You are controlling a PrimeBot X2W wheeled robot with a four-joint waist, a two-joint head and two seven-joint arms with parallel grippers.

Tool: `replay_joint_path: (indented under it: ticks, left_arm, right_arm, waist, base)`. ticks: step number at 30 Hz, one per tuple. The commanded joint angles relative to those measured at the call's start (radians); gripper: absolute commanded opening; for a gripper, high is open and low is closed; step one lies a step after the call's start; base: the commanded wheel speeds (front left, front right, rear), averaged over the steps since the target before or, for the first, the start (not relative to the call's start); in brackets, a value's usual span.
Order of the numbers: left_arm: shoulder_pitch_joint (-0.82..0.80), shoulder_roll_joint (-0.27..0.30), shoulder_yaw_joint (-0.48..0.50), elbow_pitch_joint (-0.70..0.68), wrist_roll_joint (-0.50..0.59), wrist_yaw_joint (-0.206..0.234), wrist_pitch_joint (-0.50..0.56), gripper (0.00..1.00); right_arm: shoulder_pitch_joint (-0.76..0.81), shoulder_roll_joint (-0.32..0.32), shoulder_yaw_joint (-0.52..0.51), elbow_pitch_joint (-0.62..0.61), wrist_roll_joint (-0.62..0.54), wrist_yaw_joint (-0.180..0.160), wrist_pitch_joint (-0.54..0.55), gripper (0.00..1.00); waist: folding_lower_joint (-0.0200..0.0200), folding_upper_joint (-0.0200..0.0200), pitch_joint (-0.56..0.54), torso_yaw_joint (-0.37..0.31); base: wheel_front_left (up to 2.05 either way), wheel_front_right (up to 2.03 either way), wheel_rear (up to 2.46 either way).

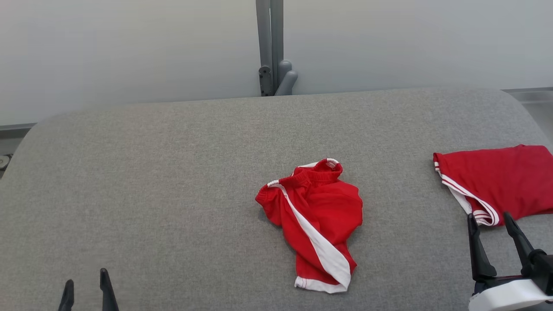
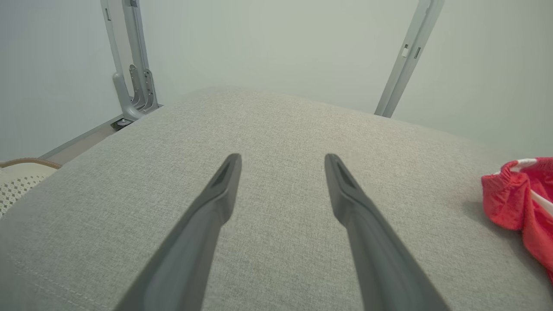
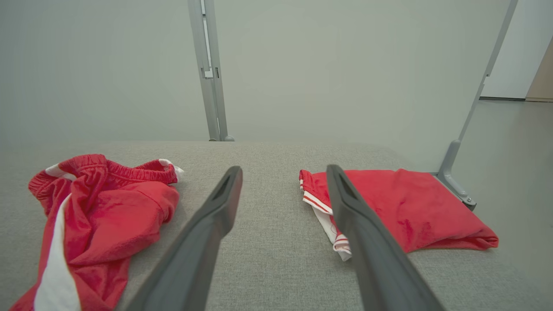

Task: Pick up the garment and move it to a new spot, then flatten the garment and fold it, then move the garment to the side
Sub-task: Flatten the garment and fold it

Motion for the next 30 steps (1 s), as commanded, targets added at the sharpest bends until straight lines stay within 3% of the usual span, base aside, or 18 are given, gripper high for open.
replay_joint_path:
  ticks: [1,6,9,10,14,20,26,30]
  left_arm:
    - [-0.002,-0.004,0.014,-0.004,0.01,-0.008,-0.002,1.0]
    - [-0.023,-0.013,0.003,-0.016,0.013,-0.025,-0.003,1.0]
    - [-0.054,-0.013,-0.115,-0.043,-0.023,-0.034,-0.003,1.0]
    - [-0.054,-0.013,-0.115,-0.043,-0.023,-0.034,-0.003,1.0]
    - [-0.105,-0.013,-0.325,-0.047,-0.016,-0.056,-0.002,1.0]
    - [-0.205,-0.01,-0.612,0.111,-0.073,-0.079,0.095,1.0]
    - [-0.29,-0.01,-0.727,0.283,-0.217,-0.068,0.191,1.0]
    - [-0.349,-0.01,-0.745,0.375,-0.292,-0.048,0.209,1.0]
  right_arm:
    - [0.001,0.0,0.001,0.002,-0.003,-0.002,0.0,1.0]
    - [-0.013,-0.007,0.008,-0.006,-0.005,-0.002,0.0,1.0]
    - [-0.017,-0.012,0.01,-0.016,-0.003,-0.002,0.0,1.0]
    - [-0.017,-0.012,0.01,-0.016,-0.003,-0.002,0.0,1.0]
    - [-0.034,-0.015,0.022,-0.03,-0.002,-0.002,0.0,1.0]
    - [-0.063,-0.012,0.049,-0.049,0.003,-0.002,0.0,1.0]
    - [-0.075,-0.006,0.053,-0.054,0.004,-0.002,0.0,1.0]
    - [-0.083,-0.004,0.054,-0.052,0.006,-0.002,0.0,1.0]
  waist:
    - [0.0001,0.0,0.0,0.001]
    - [0.0001,0.0,0.001,-0.005]
    - [0.0001,0.0,0.007,-0.011]
    - [0.0001,0.0,0.007,-0.011]
    - [0.0001,0.0,0.024,-0.032]
    - [0.0001,0.0,0.054,-0.082]
    - [0.0001,0.0,0.081,-0.136]
    - [0.0001,0.0,0.095,-0.166]
  base:
    - [0.0,0.0,0.0]
    - [0.0,0.0,0.0]
    - [0.0,0.0,0.0]
    - [0.0,0.0,0.0]
    - [0.0,0.0,0.0]
    - [0.0,0.0,0.0]
    - [0.0,0.0,0.0]
    - [0.0,0.0,0.0]
